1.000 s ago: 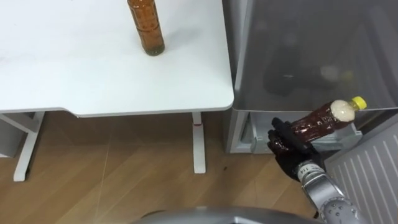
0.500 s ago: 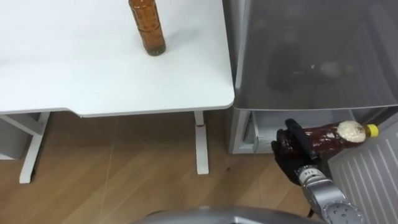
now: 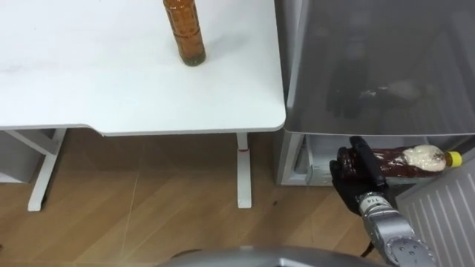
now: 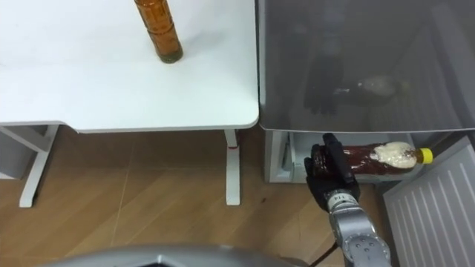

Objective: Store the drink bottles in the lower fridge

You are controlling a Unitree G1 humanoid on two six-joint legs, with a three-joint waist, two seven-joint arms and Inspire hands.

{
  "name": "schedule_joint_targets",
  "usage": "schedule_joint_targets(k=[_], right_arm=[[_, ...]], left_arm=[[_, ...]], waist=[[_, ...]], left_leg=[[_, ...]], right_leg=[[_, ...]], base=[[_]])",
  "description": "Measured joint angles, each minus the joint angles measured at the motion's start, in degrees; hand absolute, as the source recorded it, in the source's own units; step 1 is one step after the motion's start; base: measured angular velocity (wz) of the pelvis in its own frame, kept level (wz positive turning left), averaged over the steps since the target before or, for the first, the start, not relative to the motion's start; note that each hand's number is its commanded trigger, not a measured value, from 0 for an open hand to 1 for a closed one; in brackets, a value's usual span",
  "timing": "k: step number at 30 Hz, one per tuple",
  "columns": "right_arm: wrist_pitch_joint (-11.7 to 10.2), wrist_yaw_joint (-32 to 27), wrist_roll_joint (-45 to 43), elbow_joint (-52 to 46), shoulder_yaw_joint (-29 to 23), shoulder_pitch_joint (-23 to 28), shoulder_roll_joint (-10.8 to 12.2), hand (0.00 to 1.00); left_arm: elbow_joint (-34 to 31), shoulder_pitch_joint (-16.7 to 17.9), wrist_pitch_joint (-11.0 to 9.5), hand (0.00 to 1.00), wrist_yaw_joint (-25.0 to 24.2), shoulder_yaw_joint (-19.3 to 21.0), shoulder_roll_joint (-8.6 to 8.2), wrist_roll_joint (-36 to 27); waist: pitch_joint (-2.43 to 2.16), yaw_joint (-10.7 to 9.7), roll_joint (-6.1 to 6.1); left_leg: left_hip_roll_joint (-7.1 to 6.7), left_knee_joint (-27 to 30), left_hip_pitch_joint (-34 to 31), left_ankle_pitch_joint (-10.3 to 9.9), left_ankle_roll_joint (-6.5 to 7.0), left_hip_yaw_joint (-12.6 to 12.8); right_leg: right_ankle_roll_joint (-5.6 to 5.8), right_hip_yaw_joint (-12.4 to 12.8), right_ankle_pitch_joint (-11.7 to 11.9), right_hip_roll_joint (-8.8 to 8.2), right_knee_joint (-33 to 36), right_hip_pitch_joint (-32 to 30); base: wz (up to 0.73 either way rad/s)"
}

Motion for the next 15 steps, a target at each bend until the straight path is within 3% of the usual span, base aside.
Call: schedule_joint_targets(k=[8, 15], right_arm=[[0.10, 0.00, 1.03, 2.95, -0.09, -2.42, -0.01, 1.00], [0.20, 0.02, 3.04, 4.96, -1.13, -4.76, -0.14, 1.00]], left_arm=[[-0.04, 0.69, 0.86, 0.00, -0.37, 0.02, 0.07, 4.89], [-0.58, 0.81, 1.97, 0.00, -1.52, 0.04, 0.35, 4.86]], waist=[[0.01, -0.03, -0.04], [0.00, -0.33, -0.15]], left_leg=[[-0.03, 0.44, -0.06, 0.00, 0.00, 0.01], [-0.04, 2.11, -2.97, -0.02, 0.04, -0.66]], right_leg=[[0.04, 0.04, -0.04, -0.03, -0.05, 0.16], [0.07, -0.09, -0.15, -0.05, 0.25, -2.06]], base=[[0.00], [0.05]])
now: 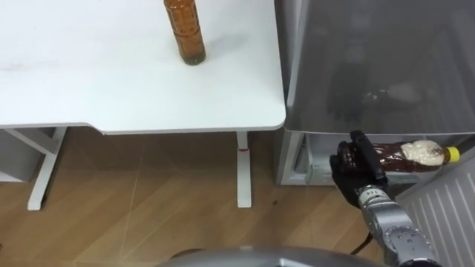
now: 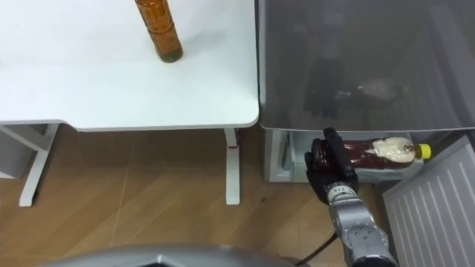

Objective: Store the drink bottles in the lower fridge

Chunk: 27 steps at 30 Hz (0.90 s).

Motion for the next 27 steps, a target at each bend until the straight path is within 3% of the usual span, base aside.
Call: schedule_joint_targets(k=[2, 5, 7, 9, 16, 18, 23, 25, 27], right_arm=[[0.01, 0.00, 0.47, 0.65, -0.63, -1.12, -0.03, 1.00], [-0.01, -0.26, 1.70, 6.50, -1.45, -7.31, -0.61, 1.00], [0.66, 0.44, 1.58, 10.65, -2.09, -11.46, -0.52, 1.00], [0.99, -0.09, 1.97, 13.19, -2.64, -13.88, -0.49, 1.00], [0.62, 1.57, 2.37, 23.14, -4.95, -22.59, -0.80, 1.00], [0.44, 0.63, 1.35, 28.55, -6.33, -26.46, -1.29, 1.00], [0.45, 0.04, 1.45, 31.73, -7.46, -30.02, -2.44, 1.00], [0.55, 0.11, 1.79, 33.40, -7.92, -32.44, -2.73, 1.00], [0.53, 0.02, 1.35, 34.99, -9.05, -35.27, -2.99, 1.00]], left_arm=[[-0.02, -0.60, 0.19, 0.00, -0.42, -0.03, 0.10, -0.19], [0.21, -3.19, 0.35, 0.00, -0.82, -1.82, 1.24, -2.44], [0.65, -5.12, 0.32, 0.00, -0.72, -4.02, 2.50, -2.46], [0.74, -6.46, 0.25, 0.00, -0.66, -5.11, 3.18, -2.50], [4.75, -11.53, -0.24, 0.00, -0.70, -5.62, 3.50, -2.47], [5.75, -13.86, -0.43, 0.00, -0.68, -5.61, 3.53, -2.53], [7.72, -17.83, -1.45, 0.00, -0.78, -6.75, 3.76, -4.02], [8.53, -19.20, -1.52, 0.00, -0.77, -6.90, 3.84, -4.77], [9.17, -20.60, -2.33, 0.00, -0.76, -7.87, 4.06, -5.25]], waist=[[0.00, -0.02, 0.04], [0.08, -1.15, -0.15], [0.56, -1.67, -0.45], [0.76, -1.65, -0.48], [0.89, -1.48, -0.53], [1.02, -0.81, -0.19], [1.34, 1.85, 0.41], [1.58, 1.78, 0.34], [2.15, 1.96, -0.38]], left_leg=[[0.05, 0.60, -1.65, 0.02, 0.01, -0.16], [0.07, 2.80, -6.16, 0.13, 0.12, -1.10], [0.05, 3.16, -8.27, 0.61, 0.21, -1.17], [0.12, 3.84, -9.87, 0.72, 0.22, -0.91], [0.05, 6.01, -16.97, 1.31, 0.68, -0.68], [0.18, 7.35, -19.73, 1.36, 0.75, -0.70], [0.17, 10.03, -25.39, 1.70, 0.93, 0.17], [0.00, 11.49, -27.69, 1.70, 0.95, 0.17], [-1.00, 14.05, -30.53, 1.59, 1.06, 0.40]], right_leg=[[-0.07, -0.21, 0.04, 0.02, 0.56, -1.56], [-0.28, -1.03, 0.18, -0.12, 2.29, -5.19], [-0.43, -1.06, 0.27, -0.32, 3.86, -7.70], [-0.51, -0.70, 0.30, -0.40, 5.01, -9.71], [-0.77, 0.01, 0.47, -0.82, 8.20, -17.46], [-0.92, 0.05, 0.57, -0.83, 9.37, -20.13], [-1.34, 0.44, 0.30, -1.76, 14.17, -27.26], [-1.39, 0.87, -0.52, -2.32, 17.13, -30.27], [-1.51, 1.39, -2.42, -3.78, 22.36, -34.29]], base=[[0.07], [0.15], [0.03], [-0.09], [-0.02], [0.00], [-0.05], [0.04], [0.11]])
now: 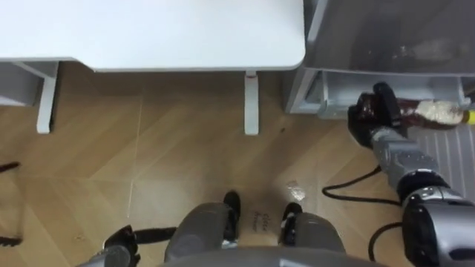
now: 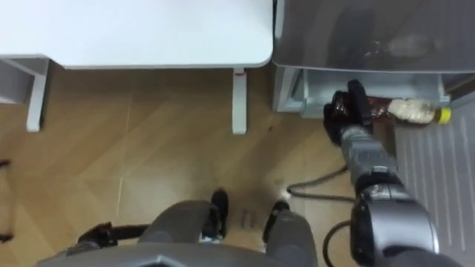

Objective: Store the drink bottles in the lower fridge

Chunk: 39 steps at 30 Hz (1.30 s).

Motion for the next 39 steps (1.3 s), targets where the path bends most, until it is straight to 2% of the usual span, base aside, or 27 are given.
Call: schedule_joint_targets(k=[3, 5, 7, 10, 13, 15, 19, 21, 28, 34, 39], right_arm=[[0.11, -0.72, -0.38, -0.19, -0.60, -2.51, -1.08, 1.00], [0.09, -1.73, -1.36, -0.45, -0.59, -3.61, -2.11, 1.00], [0.06, -2.90, -2.10, -0.53, -0.58, -4.82, -3.04, 1.00], [-0.03, -3.72, -2.17, -0.63, -0.59, -6.44, -3.98, 1.00], [-0.36, -4.24, -2.15, -1.17, -0.59, -7.21, -4.69, 1.00], [-0.96, -4.53, -2.16, -2.25, -0.60, -7.33, -4.82, 1.00], [-1.05, -5.93, -2.16, -2.26, -0.47, -9.24, -4.82, 1.00], [-1.04, -6.91, -2.17, -2.31, -0.48, -10.34, -4.82, 1.00], [-1.06, -8.04, -2.68, -2.36, -0.51, -16.39, -7.19, 1.00], [-1.11, -9.79, -4.58, -2.48, -0.49, -16.97, -7.98, 1.00], [-1.45, -13.46, -6.97, -6.56, -0.49, -17.00, -8.22, 1.00]], left_arm=[[-0.15, -0.80, -0.69, 0.00, 0.23, 0.01, 0.23, -0.61], [-0.17, -1.78, -0.43, 0.00, 1.34, -0.02, 0.36, -0.60], [-0.16, -2.56, -0.61, 0.00, 2.17, -0.07, 0.40, -0.60], [-0.27, -2.63, -1.20, 0.00, 3.05, -0.09, 0.42, -0.60], [-0.55, -2.68, -1.41, 0.00, 4.03, -0.12, 0.53, -0.60], [-0.68, -2.74, -1.92, 0.00, 4.63, -1.15, 0.95, -0.63], [-0.66, -2.75, -1.69, 0.00, 5.64, -3.69, 1.32, -0.65], [-0.65, -2.73, -1.57, 0.00, 6.16, -3.83, 1.45, -0.56], [-0.59, -2.61, -1.52, 0.00, 6.20, -4.92, 3.04, -1.87], [-0.89, -2.41, -1.39, 0.00, 6.47, -7.13, 3.14, -2.83], [-2.09, -2.18, -1.81, 0.00, 8.42, -7.91, 3.14, -2.81]], waist=[[0.31, 0.12, -0.50], [0.30, 0.65, -0.79], [0.30, 1.23, -1.38], [0.26, 0.99, -1.68], [0.22, 0.97, -1.89], [0.18, 0.96, -2.50], [0.20, 1.13, -2.62], [0.17, 1.14, -2.57], [0.10, 1.36, -2.36], [0.08, 1.48, -2.22], [0.02, 1.40, -2.09]], left_leg=[[-0.16, 5.35, -5.94, -1.21, 0.14, 0.27], [-0.19, 8.92, -10.13, -2.27, -0.01, 0.27], [-0.12, 11.76, -14.11, -2.35, -0.19, 0.37], [0.10, 13.79, -17.50, -2.24, -0.48, 0.25], [0.17, 14.78, -19.44, -2.17, -0.58, 0.08], [0.24, 15.30, -21.26, -2.03, -0.75, -0.05], [1.02, 16.49, -23.98, -1.99, -0.78, -0.54], [1.01, 16.67, -24.47, -1.98, -0.77, -0.78], [0.82, 15.87, -24.95, -1.90, -0.61, -0.70], [0.11, 14.44, -24.89, -1.80, -0.49, -0.57], [0.13, 13.75, -25.76, -1.78, -0.45, 0.23]], right_leg=[[-0.31, 0.63, -2.46, -1.13, 6.16, -6.17], [-0.53, 1.09, -3.98, -1.37, 10.19, -10.36], [-1.09, 1.45, -4.37, -1.51, 13.37, -14.57], [-1.64, 1.50, -4.45, -1.68, 15.48, -17.95], [-1.89, 1.34, -4.35, -1.96, 16.48, -19.79], [-1.98, 0.86, -4.37, -1.99, 17.01, -21.47], [-2.90, -0.30, -3.58, -1.81, 16.77, -23.19], [-2.95, -0.48, -3.54, -1.68, 16.69, -23.50], [-2.56, -0.45, -3.30, -1.52, 15.78, -23.84], [-1.88, 0.21, -3.83, -1.77, 15.42, -24.24], [-1.80, 0.98, -3.90, -1.73, 15.29, -25.71]], base=[[0.13], [0.09], [0.02], [0.02], [0.01], [0.00], [0.00], [0.00], [0.01], [0.05], [-0.02]])
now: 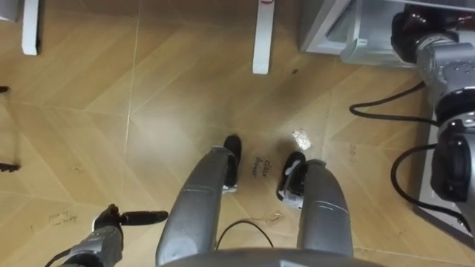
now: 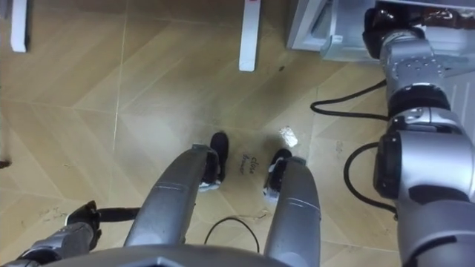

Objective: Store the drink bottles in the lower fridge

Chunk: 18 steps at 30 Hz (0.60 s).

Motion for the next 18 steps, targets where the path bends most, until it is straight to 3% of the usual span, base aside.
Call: schedule_joint_targets(k=[1, 2, 3, 4, 10, 18], right_arm=[[-0.13, -0.34, -0.06, -0.21, 0.01, -0.37, -0.18, 1.00], [-0.24, -0.64, -0.08, -0.21, 0.07, -0.53, -0.29, 0.84], [-0.23, -0.98, -0.28, -0.20, 0.58, -0.62, -0.32, 0.58], [-0.23, -1.00, -0.26, -0.20, 0.66, -0.65, -0.32, 0.00], [-0.31, -2.52, 0.13, -0.04, 0.56, -1.22, -0.48, 0.00], [-0.63, -5.13, 0.16, 0.12, 0.52, -1.19, -0.65, 0.00]], left_arm=[[0.05, 0.00, -0.19, 0.00, 0.09, -0.03, 0.00, 0.02], [0.11, 0.00, -0.29, 0.00, 0.09, -0.03, 0.00, 0.01], [0.29, 0.02, -0.52, 0.00, 0.09, -0.03, 0.00, -0.03], [0.26, 0.02, -0.61, 0.00, 0.08, -0.04, 0.00, -0.03], [0.25, 0.19, -0.25, 0.00, 0.04, -2.29, -0.03, 0.01], [-0.05, 1.35, 0.10, 0.00, 0.12, -2.41, -0.09, -0.07]], waist=[[-0.05, -0.02, 0.08], [-0.08, -0.02, 0.14], [-0.13, -0.10, 0.20], [-0.16, -0.10, 0.26], [-0.11, -0.05, 0.59], [-0.06, -0.14, 0.86]], left_leg=[[0.05, -0.13, 0.03, 0.01, 0.02, 0.35], [0.11, -0.12, 0.07, 0.02, 0.03, 0.62], [0.33, -0.05, 0.19, 0.03, 0.07, 1.31], [0.57, 0.16, 0.22, 0.06, 0.14, 1.89], [0.90, -0.49, 0.22, 0.34, 0.72, 2.67], [0.95, -0.79, 0.23, 0.64, 0.73, 2.67]], right_leg=[[-0.01, 0.10, 0.00, -0.09, 0.01, -0.06], [-0.01, 0.13, 0.01, -0.15, 0.06, -0.06], [-0.03, 0.17, 0.00, -0.27, 0.15, -0.01], [-0.03, 0.23, 0.00, -0.30, 0.15, 0.00], [0.03, 0.10, -0.06, -0.38, 0.16, 0.00], [-0.10, -0.31, 0.01, -0.40, -0.02, 0.08]], base=[[-0.05], [-0.03], [-0.03], [0.00], [0.04], [0.01]])
